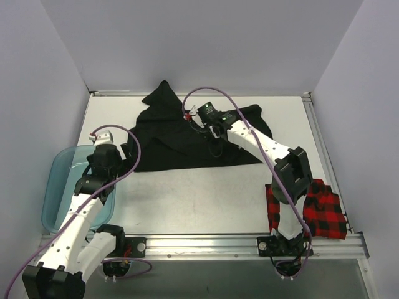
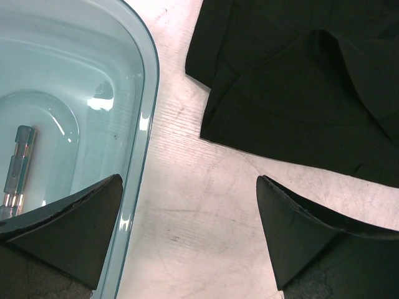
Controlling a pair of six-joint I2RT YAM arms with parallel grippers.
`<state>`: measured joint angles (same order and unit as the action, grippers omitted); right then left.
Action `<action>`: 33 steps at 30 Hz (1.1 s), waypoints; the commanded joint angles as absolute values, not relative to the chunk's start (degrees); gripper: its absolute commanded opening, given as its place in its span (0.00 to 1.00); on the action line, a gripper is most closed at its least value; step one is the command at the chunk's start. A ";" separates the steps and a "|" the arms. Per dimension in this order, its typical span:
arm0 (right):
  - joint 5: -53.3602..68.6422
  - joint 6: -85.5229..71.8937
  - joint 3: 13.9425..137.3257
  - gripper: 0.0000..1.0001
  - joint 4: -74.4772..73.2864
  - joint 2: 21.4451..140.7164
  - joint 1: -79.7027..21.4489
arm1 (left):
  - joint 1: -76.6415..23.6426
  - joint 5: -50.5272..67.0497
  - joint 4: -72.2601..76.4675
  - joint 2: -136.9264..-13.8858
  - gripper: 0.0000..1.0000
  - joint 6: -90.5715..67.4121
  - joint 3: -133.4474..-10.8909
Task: Fold and stack the long sleeve shirts
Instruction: Fold the shirt
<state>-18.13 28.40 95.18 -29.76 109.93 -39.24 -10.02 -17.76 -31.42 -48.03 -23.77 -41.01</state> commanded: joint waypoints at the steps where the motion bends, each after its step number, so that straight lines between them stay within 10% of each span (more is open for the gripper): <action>1: -17.16 17.52 95.63 0.62 -31.20 105.65 -36.48 | -9.67 -17.31 -29.18 -47.73 0.97 -23.99 -41.22; 11: 5.34 -32.73 66.39 0.51 -11.18 87.64 -18.73 | -9.49 -16.79 -29.27 -47.72 0.98 -24.08 -41.13; 33: 9.41 -63.72 46.32 0.43 19.51 95.36 -8.61 | -9.49 -16.70 -29.18 -48.25 0.97 -24.08 -41.22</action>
<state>10.61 -58.33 47.22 16.56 95.09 -9.02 -9.89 -17.12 -31.42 -48.34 -23.77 -40.95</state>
